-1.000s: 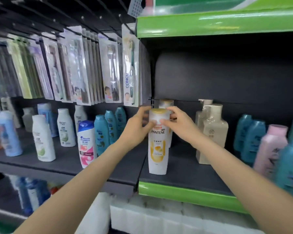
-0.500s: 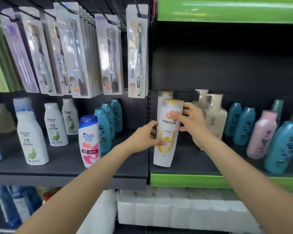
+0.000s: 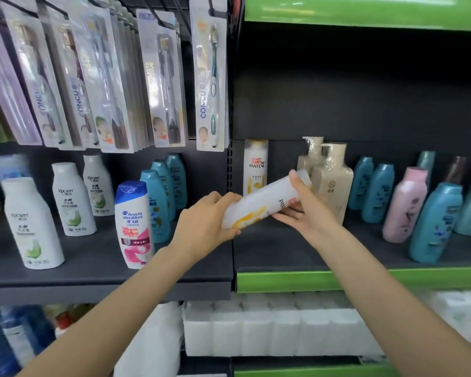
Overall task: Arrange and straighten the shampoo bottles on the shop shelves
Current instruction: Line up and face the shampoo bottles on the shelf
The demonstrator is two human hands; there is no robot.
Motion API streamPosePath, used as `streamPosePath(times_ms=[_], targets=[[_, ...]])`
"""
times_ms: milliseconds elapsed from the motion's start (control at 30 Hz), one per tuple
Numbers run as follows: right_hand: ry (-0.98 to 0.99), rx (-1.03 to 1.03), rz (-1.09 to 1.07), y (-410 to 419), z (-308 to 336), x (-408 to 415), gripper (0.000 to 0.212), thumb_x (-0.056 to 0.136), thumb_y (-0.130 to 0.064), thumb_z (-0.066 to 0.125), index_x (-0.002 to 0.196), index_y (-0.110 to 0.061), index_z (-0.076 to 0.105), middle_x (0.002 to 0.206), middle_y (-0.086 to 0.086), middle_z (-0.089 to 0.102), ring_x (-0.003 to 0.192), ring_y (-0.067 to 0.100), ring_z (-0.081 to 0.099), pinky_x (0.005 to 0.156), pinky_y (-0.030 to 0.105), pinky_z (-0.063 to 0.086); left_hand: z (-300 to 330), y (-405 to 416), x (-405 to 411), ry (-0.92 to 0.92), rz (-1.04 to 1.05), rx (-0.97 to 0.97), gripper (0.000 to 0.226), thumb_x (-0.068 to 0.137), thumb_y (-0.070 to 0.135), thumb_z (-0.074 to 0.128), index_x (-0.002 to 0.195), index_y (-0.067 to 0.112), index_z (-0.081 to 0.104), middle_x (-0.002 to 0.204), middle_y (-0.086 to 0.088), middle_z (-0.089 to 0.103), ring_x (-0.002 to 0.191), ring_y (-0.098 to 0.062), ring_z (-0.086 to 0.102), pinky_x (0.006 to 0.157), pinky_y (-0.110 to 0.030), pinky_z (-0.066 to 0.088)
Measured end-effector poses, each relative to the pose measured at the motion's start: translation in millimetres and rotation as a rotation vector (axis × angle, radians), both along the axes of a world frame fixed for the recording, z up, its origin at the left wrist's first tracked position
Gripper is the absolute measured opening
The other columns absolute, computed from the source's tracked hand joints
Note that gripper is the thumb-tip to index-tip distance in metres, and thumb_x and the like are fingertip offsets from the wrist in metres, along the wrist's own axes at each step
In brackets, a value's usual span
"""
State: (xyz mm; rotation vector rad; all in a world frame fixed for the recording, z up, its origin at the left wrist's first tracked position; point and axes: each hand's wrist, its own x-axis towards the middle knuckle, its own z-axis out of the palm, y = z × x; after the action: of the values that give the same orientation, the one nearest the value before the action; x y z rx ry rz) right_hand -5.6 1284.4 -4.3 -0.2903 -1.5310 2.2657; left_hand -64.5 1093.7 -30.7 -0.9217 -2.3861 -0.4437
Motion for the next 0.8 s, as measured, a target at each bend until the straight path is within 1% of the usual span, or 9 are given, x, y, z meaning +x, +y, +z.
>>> streamPosePath(times_ms=[100, 167, 233, 300, 400, 467, 533, 633, 800], targets=[[-0.026, -0.079, -0.072, -1, -5, 3, 0.031, 0.079, -0.032, 0.073, 0.093, -0.012, 0.055, 0.105, 0.014, 0.061, 0.095, 0.025, 0.063, 0.074, 0.044, 0.058, -6, -2, 3, 0.09, 0.0, -0.051, 0.064, 0.08, 0.046, 0.065, 0.137, 0.036, 0.037, 0.112, 0.007, 0.048, 0.102, -0.013, 0.049, 0.06, -0.026, 0.037], [0.01, -0.105, -0.093, 0, -7, 4, 0.025, 0.08, -0.025, 0.072, 0.092, -0.011, 0.055, 0.103, 0.013, 0.06, 0.093, 0.024, 0.063, 0.072, 0.045, 0.058, -9, -4, 1, 0.076, -0.041, -0.032, 0.066, 0.079, 0.044, 0.067, 0.138, 0.037, 0.038, 0.115, 0.007, 0.048, 0.103, -0.014, 0.048, 0.061, -0.028, 0.042], [0.055, -0.1, -0.101, 0, -8, 6, 0.017, 0.084, -0.021, 0.068, 0.092, -0.012, 0.055, 0.103, 0.012, 0.061, 0.095, 0.024, 0.063, 0.073, 0.044, 0.058, -10, -8, -2, -0.021, -0.109, 0.007, 0.068, 0.078, 0.041, 0.068, 0.138, 0.041, 0.035, 0.12, 0.009, 0.047, 0.106, -0.013, 0.048, 0.071, -0.034, 0.049], [0.109, -0.06, -0.098, 1, -8, 8, 0.009, 0.088, -0.019, 0.063, 0.092, -0.014, 0.057, 0.103, 0.011, 0.064, 0.097, 0.023, 0.064, 0.073, 0.042, 0.057, -8, -12, -6, -0.191, -0.184, 0.052, 0.072, 0.077, 0.04, 0.069, 0.137, 0.047, 0.03, 0.121, 0.01, 0.048, 0.107, -0.011, 0.049, 0.083, -0.038, 0.049], [0.202, 0.029, -0.026, 4, -4, 14, 0.011, 0.09, -0.016, 0.059, 0.101, -0.012, 0.059, 0.107, 0.01, 0.066, 0.1, 0.022, 0.066, 0.076, 0.042, 0.058, -6, -16, -8, -0.274, -0.246, 0.062, 0.079, 0.073, 0.042, 0.072, 0.136, 0.052, 0.025, 0.116, 0.007, 0.053, 0.104, -0.012, 0.051, 0.088, -0.04, 0.048], [0.269, 0.099, 0.012, 7, -2, 18, 0.028, 0.087, -0.013, 0.062, 0.115, -0.011, 0.057, 0.116, 0.011, 0.064, 0.105, 0.023, 0.065, 0.082, 0.044, 0.057, -4, -18, -6, -0.23, -0.225, 0.064, 0.081, 0.071, 0.045, 0.072, 0.134, 0.057, 0.022, 0.115, 0.009, 0.051, 0.103, -0.012, 0.051, 0.084, -0.039, 0.049], [0.315, 0.17, -0.035, 11, -1, 23, 0.044, 0.082, -0.006, 0.067, 0.123, -0.017, 0.054, 0.12, 0.012, 0.063, 0.108, 0.025, 0.064, 0.083, 0.043, 0.057, -4, -20, -4, -0.149, -0.169, 0.059, 0.081, 0.072, 0.046, 0.072, 0.134, 0.06, 0.021, 0.119, 0.012, 0.047, 0.105, -0.008, 0.047, 0.078, -0.034, 0.049], [0.341, 0.252, -0.108, 14, -2, 30, 0.042, 0.079, 0.002, 0.068, 0.113, -0.02, 0.06, 0.11, 0.014, 0.067, 0.106, 0.028, 0.065, 0.082, 0.038, 0.057, -3, -22, 0, 0.042, -0.109, 0.045, 0.08, 0.073, 0.044, 0.073, 0.138, 0.052, 0.027, 0.122, 0.011, 0.044, 0.111, -0.007, 0.041, 0.067, -0.028, 0.045], [0.39, 0.187, -0.023, 17, -6, 36, 0.039, 0.075, -0.002, 0.068, 0.109, -0.018, 0.058, 0.104, 0.006, 0.07, 0.106, 0.025, 0.064, 0.09, 0.044, 0.053, -3, -21, 4, 0.216, -0.088, 0.054, 0.084, 0.065, 0.035, 0.081, 0.134, 0.041, 0.034, 0.117, -0.001, 0.053, 0.104, -0.012, 0.039, 0.053, -0.032, 0.049]])
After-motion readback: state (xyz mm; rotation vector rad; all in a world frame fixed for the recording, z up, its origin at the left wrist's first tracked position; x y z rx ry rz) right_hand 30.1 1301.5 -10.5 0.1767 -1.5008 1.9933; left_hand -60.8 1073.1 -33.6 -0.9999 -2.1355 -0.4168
